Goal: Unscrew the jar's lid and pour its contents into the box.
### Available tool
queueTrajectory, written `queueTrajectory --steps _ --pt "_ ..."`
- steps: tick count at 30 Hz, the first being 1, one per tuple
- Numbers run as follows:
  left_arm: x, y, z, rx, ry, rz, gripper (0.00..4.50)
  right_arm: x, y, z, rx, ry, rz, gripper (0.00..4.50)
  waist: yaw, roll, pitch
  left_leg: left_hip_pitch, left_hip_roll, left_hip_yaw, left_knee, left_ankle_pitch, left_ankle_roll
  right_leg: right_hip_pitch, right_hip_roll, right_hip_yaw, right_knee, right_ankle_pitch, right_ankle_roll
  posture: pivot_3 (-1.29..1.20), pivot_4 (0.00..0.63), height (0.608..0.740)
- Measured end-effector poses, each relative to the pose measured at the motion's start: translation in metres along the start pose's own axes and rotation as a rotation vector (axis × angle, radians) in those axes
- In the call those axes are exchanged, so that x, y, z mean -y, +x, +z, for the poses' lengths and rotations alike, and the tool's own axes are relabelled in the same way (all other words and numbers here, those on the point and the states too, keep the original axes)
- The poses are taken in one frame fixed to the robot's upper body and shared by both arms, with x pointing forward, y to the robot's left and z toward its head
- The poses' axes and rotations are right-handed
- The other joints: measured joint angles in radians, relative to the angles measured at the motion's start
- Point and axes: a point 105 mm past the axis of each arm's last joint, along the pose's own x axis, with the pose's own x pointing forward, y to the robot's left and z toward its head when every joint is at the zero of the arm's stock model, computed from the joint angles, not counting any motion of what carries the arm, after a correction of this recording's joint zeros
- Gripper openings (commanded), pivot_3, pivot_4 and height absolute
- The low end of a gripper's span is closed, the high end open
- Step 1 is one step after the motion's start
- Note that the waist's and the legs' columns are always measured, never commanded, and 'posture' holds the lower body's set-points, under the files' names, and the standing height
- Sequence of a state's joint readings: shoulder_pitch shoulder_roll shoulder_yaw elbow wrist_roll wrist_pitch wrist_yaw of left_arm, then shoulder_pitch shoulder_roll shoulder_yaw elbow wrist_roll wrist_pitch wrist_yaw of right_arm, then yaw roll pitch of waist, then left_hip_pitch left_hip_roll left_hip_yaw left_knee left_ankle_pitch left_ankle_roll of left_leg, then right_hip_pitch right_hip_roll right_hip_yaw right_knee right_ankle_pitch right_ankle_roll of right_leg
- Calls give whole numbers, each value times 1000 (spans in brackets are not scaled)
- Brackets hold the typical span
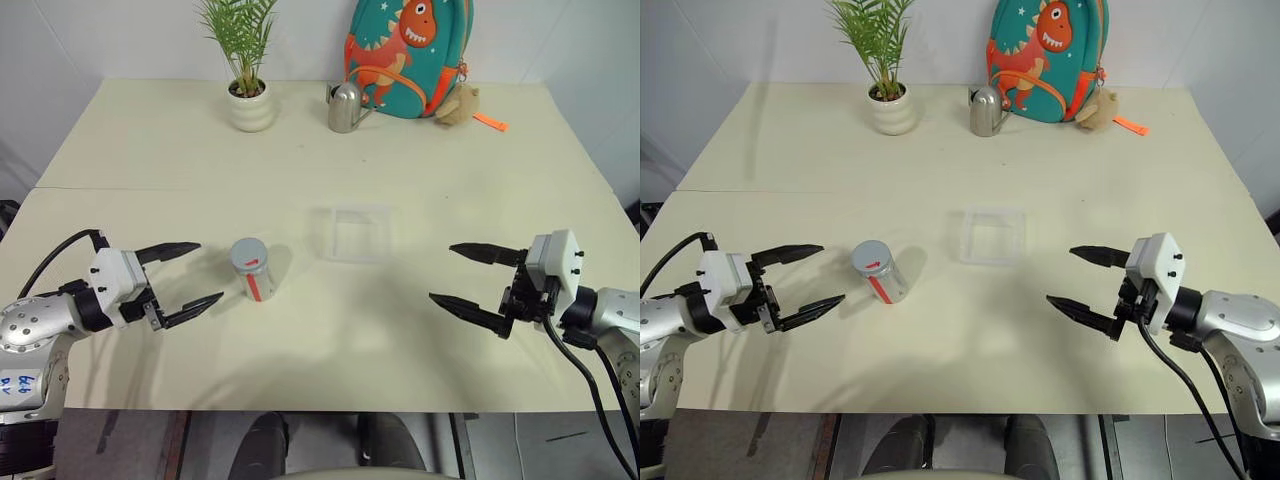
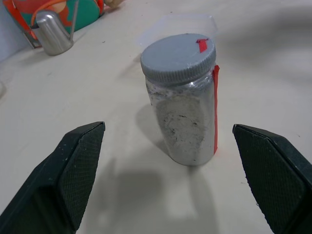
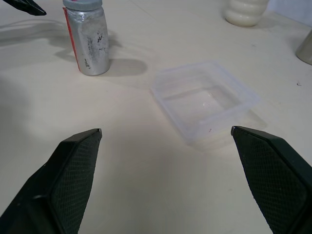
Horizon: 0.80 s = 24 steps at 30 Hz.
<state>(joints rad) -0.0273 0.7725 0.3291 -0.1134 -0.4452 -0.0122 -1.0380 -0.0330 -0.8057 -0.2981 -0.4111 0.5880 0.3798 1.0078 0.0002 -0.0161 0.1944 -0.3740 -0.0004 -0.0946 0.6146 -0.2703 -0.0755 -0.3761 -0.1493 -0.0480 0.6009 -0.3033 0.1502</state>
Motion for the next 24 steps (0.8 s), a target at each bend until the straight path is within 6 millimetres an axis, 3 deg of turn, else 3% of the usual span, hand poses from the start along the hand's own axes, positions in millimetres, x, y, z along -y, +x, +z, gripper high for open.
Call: queueTrajectory --steps 7,11,14,24 --pt "18 -4 -6 -3 -43 49 4472 0 18 3 34 -13 34 4500 -3 0 0 0 0 1 0 0 0 0 0 1 -1 0 0 0 150 740" --pt "47 -1 -5 23 -97 177 4472 5 36 12 82 -36 77 4500 -1 0 0 0 0 2 0 0 -1 0 0 2 -2 1 1 0 150 740" --pt "56 2 3 44 -96 321 4472 4 48 15 106 -37 113 4500 11 0 0 0 0 1 1 0 0 0 0 2 -2 1 1 0 150 740" --pt "77 36 2 28 -126 542 4472 -9 62 18 123 -16 181 4500 27 0 0 -3 -1 2 7 -2 3 1 1 3 -5 5 3 0 150 740"
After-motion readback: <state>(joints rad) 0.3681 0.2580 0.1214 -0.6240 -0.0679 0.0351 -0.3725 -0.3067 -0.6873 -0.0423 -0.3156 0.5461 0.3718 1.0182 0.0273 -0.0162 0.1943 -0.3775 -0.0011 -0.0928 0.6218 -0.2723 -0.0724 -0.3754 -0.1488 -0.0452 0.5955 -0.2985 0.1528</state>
